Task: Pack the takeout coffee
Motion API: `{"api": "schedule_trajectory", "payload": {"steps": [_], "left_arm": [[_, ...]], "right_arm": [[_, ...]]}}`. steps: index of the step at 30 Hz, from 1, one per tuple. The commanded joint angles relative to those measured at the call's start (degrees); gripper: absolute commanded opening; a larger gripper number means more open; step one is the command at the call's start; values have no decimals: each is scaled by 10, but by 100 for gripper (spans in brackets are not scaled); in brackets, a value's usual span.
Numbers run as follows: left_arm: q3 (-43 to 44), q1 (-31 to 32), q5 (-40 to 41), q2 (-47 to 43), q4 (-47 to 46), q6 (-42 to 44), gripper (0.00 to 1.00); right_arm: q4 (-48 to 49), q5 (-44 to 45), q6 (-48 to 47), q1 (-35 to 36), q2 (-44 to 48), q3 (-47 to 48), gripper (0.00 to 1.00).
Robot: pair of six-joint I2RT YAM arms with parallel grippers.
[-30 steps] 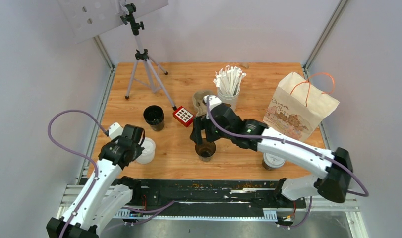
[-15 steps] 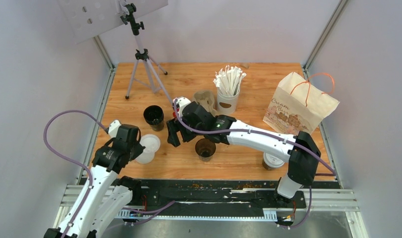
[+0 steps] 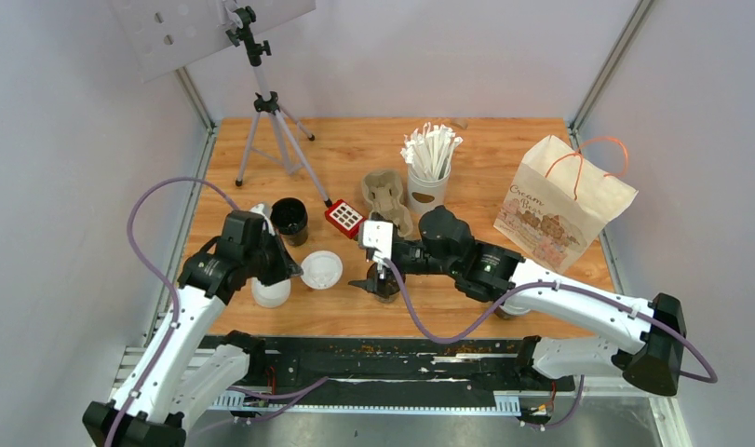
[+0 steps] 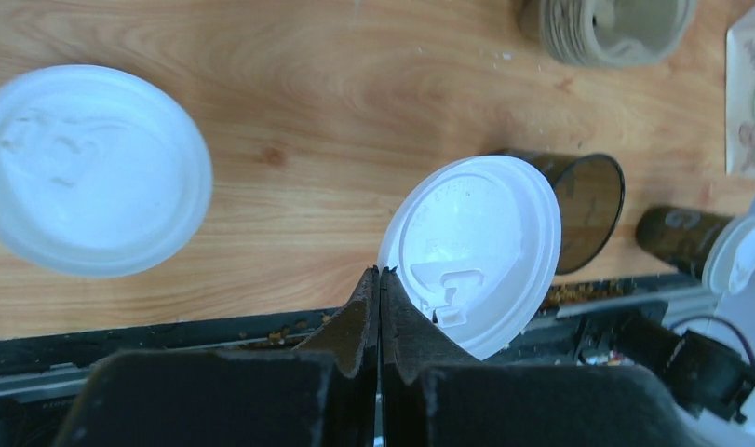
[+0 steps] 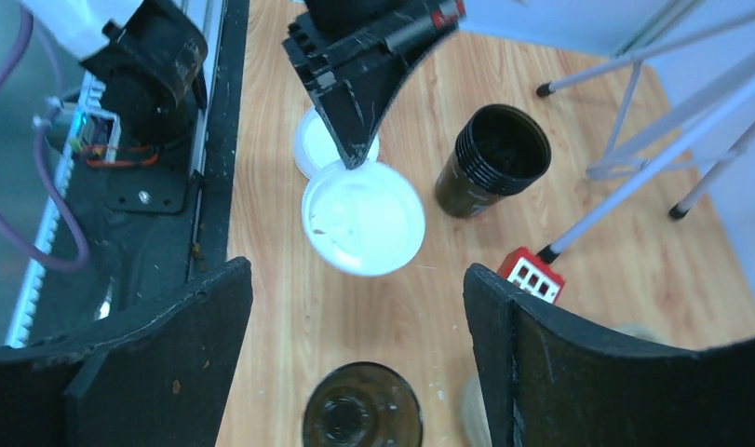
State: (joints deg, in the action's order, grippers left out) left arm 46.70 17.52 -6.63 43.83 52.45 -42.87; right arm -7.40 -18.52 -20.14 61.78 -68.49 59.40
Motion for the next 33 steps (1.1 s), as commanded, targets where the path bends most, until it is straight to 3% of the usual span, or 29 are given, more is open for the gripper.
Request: {"api": "schedule_trajectory", "payload": {"steps": [1, 8, 16, 22, 33], "left_arm": [[30, -2, -113, 29, -15, 66, 0], [101, 20, -106, 83, 40, 113, 0], [153, 125, -46, 136, 60, 95, 0], [150, 141, -56, 146, 62, 87, 0], [163, 156, -52, 162, 81, 90, 0]], "right_arm": [[-4, -50, -158, 3, 21, -9, 83], [-55, -108, -341, 17, 57, -52, 80], [-98, -57, -352, 60, -8, -11, 57], [-79, -44, -355, 76, -13, -43, 42], [-93, -10, -362, 100, -46, -32, 35]]}}
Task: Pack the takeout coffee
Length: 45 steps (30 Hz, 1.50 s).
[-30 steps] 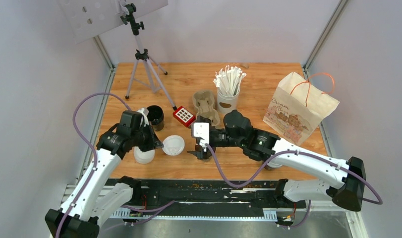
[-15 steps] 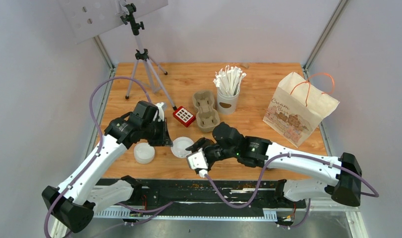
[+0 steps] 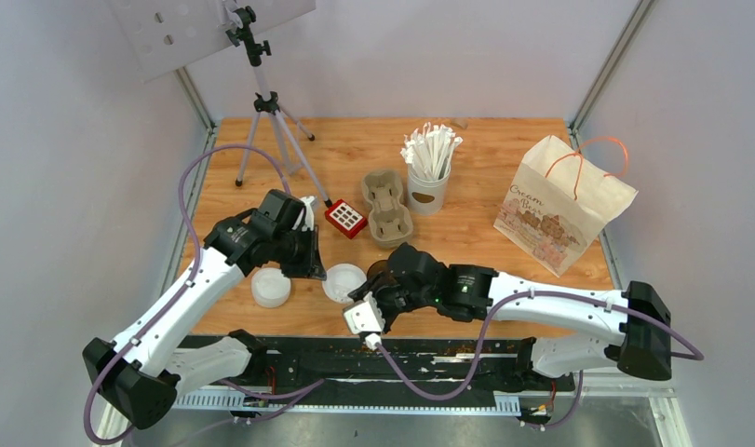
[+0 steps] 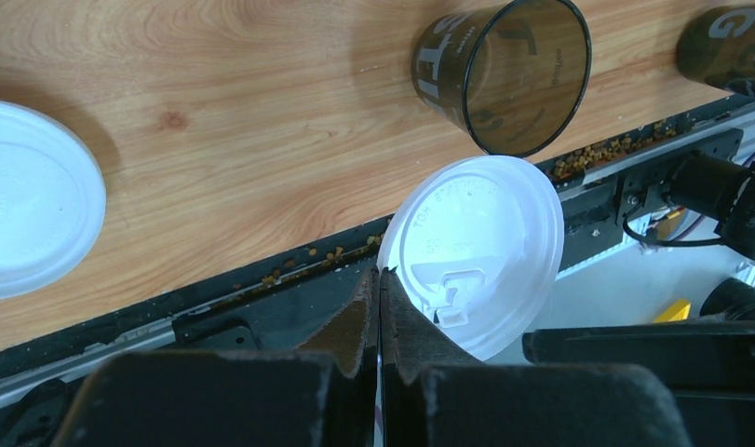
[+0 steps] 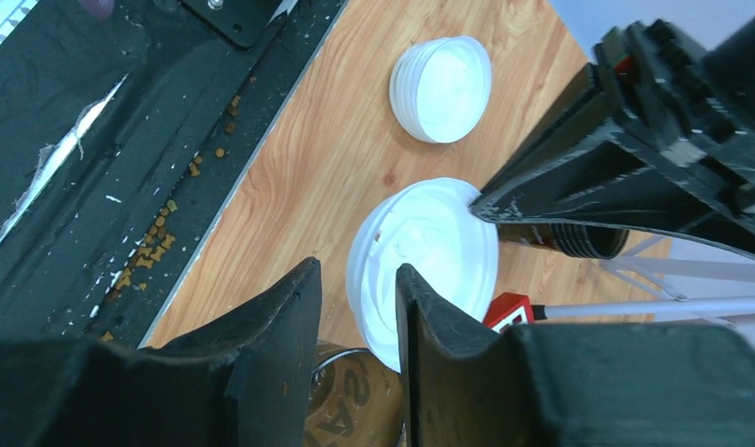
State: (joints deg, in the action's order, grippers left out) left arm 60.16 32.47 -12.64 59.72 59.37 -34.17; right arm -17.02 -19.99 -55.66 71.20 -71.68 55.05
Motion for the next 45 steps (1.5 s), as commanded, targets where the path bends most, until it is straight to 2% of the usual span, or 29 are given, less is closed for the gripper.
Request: {"api": "schedule_trajectory", "payload": {"steps": [1, 7, 9, 14, 17, 23, 30, 37, 45], "left_arm": [[29, 7, 9, 3, 13, 2, 0], [20, 8, 3, -6, -1, -9, 0], [15, 8, -7, -7, -8, -11, 0], [10, 8, -5, -13, -17, -14, 0], [14, 8, -7, -17, -26, -19, 0], [75, 8, 36, -22, -11, 6, 61], [171, 8, 99, -53, -28, 53, 99], [162, 8, 122, -121, -78, 103, 100], [66, 8, 49, -215, -218, 141, 100]], "right_arm": [[-1, 5, -6, 7, -17, 13, 35], [8, 35, 19, 19, -30, 12, 33], [16, 48, 25, 23, -33, 8, 26], [18, 57, 37, 30, -38, 8, 0], [18, 60, 57, 34, -43, 11, 0], [22, 76, 157, 33, -48, 36, 0], [63, 99, 330, 31, -40, 62, 0], [108, 90, 588, -13, 1, 57, 0], [205, 4, 813, -112, 69, -6, 0]]}}
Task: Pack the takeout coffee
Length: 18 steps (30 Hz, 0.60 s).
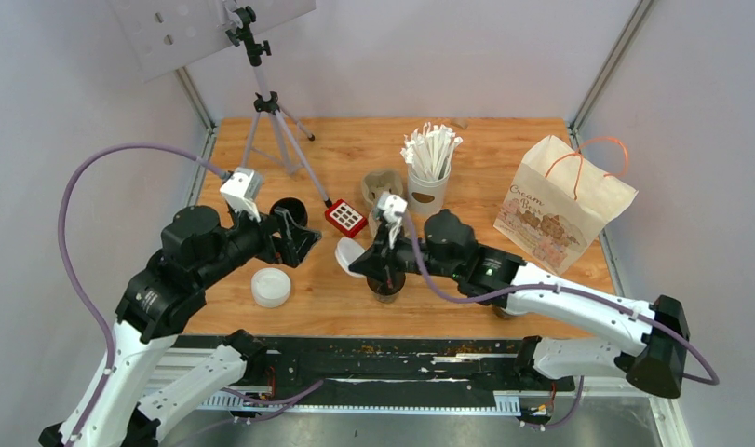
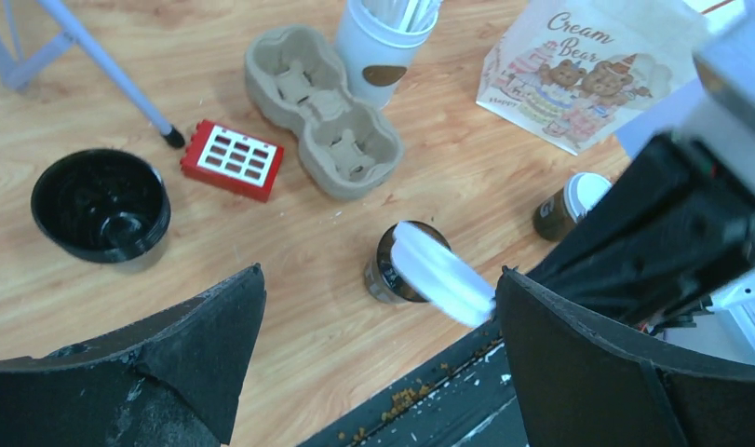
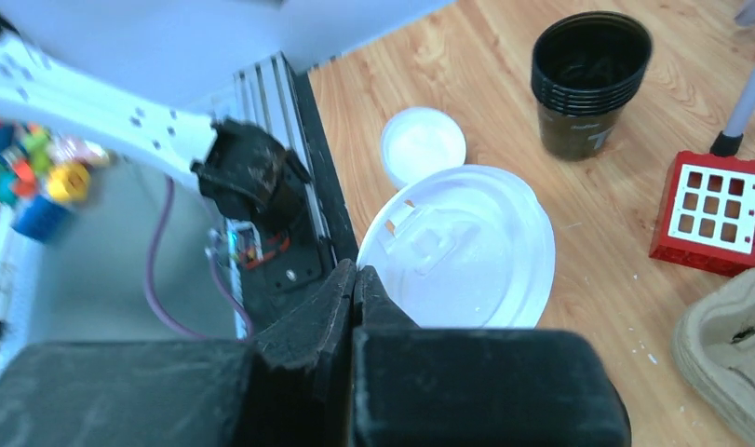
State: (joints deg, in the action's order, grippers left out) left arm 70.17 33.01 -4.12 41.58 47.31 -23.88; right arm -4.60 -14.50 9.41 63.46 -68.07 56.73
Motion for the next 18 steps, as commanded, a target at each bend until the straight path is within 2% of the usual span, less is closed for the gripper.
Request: {"api": "schedule_trajectory", "payload": {"steps": [1, 10, 13, 18], "left_arm": [[-47, 2, -41, -47, -119, 41, 100], [-221, 3, -161, -126, -335, 71, 99], [-257, 2, -221, -128, -380, 70, 100], [-300, 2, -266, -127, -440, 62, 100]], "right_arm": [[87, -55, 187, -45, 40, -27, 0], [214, -28, 421, -99, 103, -116, 0], [235, 2, 449, -103, 121, -131, 0], [234, 9, 446, -104, 131, -124, 0]]}}
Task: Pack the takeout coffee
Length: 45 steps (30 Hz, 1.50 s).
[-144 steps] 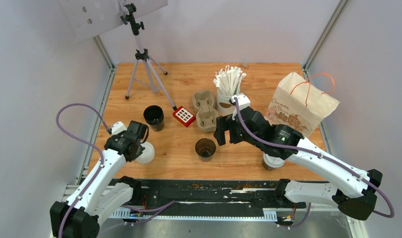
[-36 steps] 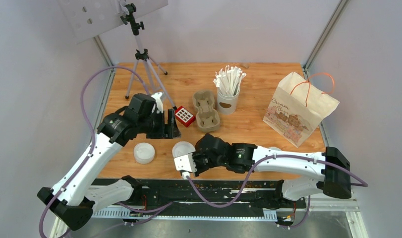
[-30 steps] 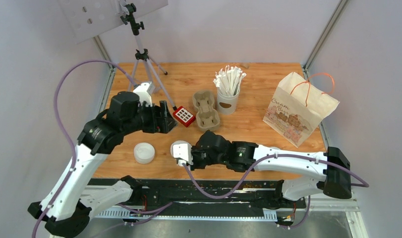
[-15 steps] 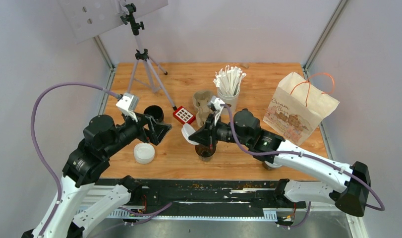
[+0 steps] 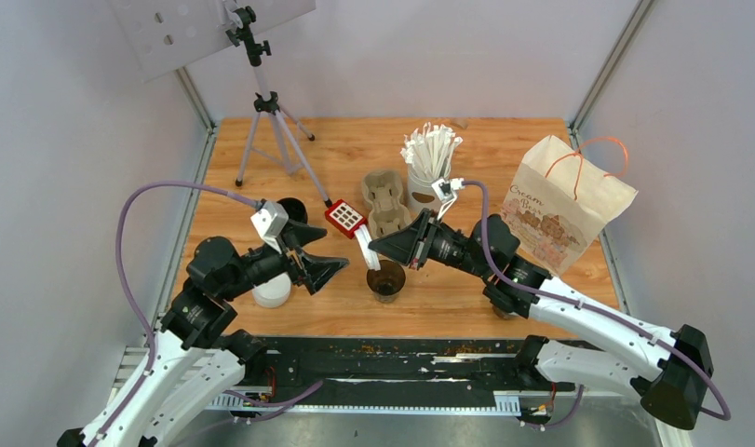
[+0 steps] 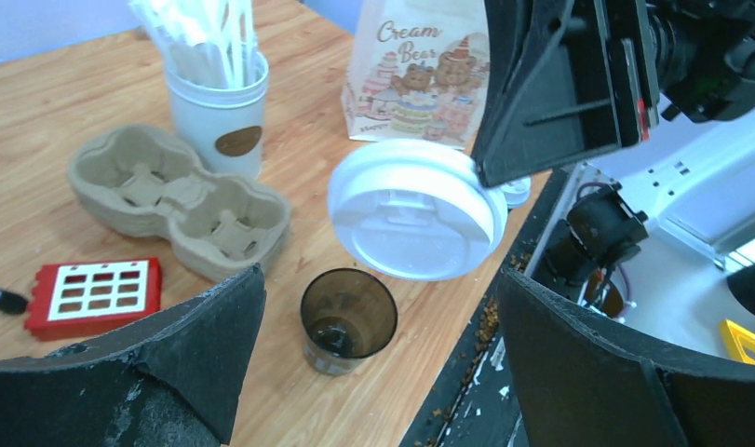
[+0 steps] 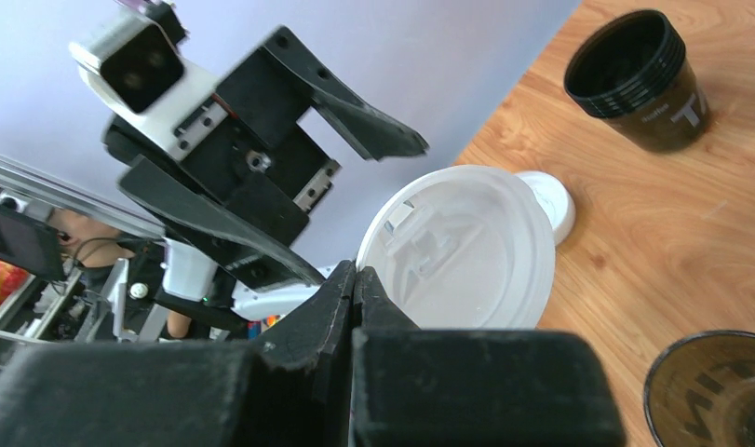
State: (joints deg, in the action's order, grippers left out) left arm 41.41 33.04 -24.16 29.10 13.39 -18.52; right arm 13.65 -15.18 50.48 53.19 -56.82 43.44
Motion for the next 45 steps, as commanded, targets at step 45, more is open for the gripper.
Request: {"api": "schedule_trajectory", "payload": {"steps": [45], "left_arm": [[-89, 113, -22, 81, -285, 107, 97]], "right_arm": [[33, 23, 29, -1, 37, 10, 0]]}}
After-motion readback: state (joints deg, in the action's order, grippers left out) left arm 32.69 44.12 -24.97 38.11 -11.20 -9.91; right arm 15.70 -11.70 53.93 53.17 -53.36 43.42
